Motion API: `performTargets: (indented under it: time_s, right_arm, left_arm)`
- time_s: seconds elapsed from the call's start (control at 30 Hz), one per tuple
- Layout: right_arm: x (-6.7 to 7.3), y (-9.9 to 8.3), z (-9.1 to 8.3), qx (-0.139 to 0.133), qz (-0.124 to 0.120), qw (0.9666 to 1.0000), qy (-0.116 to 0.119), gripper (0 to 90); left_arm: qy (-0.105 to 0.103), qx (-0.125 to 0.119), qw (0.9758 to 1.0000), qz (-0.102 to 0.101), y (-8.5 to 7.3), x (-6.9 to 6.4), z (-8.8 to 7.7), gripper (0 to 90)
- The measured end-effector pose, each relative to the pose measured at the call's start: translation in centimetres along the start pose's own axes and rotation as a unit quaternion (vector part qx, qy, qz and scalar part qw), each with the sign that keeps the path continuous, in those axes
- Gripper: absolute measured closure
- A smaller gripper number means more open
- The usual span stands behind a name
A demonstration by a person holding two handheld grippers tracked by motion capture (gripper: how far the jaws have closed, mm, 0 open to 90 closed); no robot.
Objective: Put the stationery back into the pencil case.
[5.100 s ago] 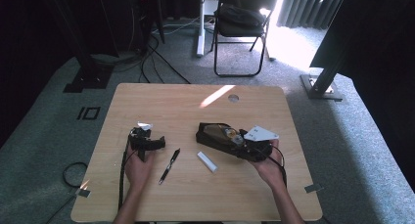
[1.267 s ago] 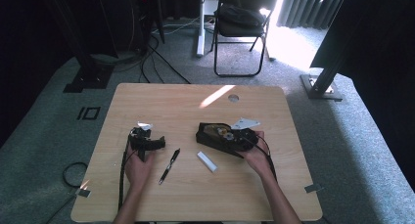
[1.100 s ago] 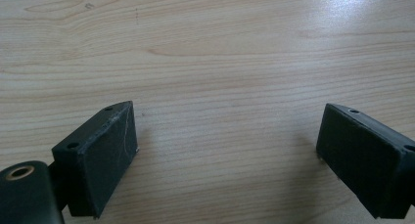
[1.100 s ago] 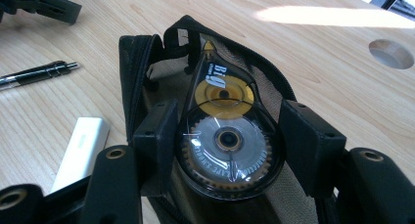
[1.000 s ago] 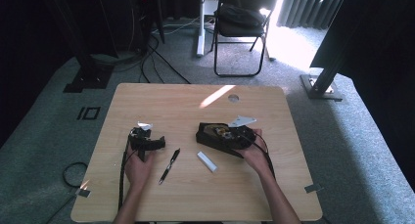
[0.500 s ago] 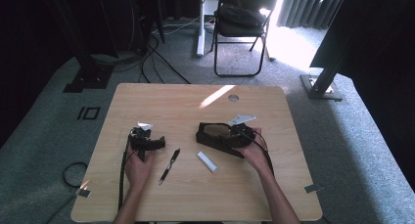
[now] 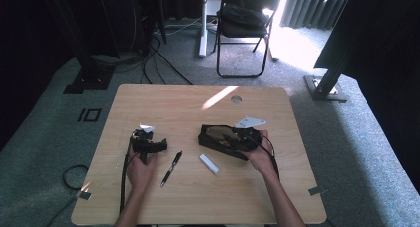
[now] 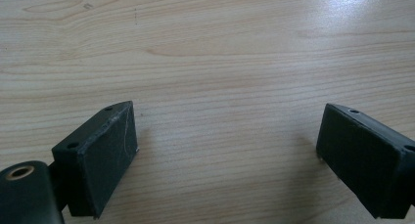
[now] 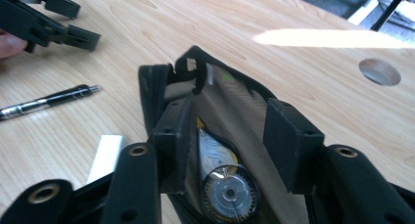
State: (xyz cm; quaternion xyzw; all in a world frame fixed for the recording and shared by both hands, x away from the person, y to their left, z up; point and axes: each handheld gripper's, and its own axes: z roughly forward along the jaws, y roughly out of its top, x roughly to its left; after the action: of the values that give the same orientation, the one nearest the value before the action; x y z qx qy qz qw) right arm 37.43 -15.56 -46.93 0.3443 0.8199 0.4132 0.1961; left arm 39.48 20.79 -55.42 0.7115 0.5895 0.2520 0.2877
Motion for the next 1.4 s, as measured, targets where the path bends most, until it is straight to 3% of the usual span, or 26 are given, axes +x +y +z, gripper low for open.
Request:
performTargets:
  time_s: [0.47, 1.4]
  right_arm:
    - [2.2, 0.5, -0.9, -0.03, -0.02, 0.9993, 0.003, 60.6]
    - [4.7, 0.4, 1.0, -0.018, -0.027, 0.999, 0.031, 59.3]
  left_arm:
    - [0.0, 0.0, 1.0, 0.0, 0.0, 0.0, 0.0, 8.4]
    - [0.0, 0.0, 1.0, 0.0, 0.0, 0.0, 0.0, 8.3]
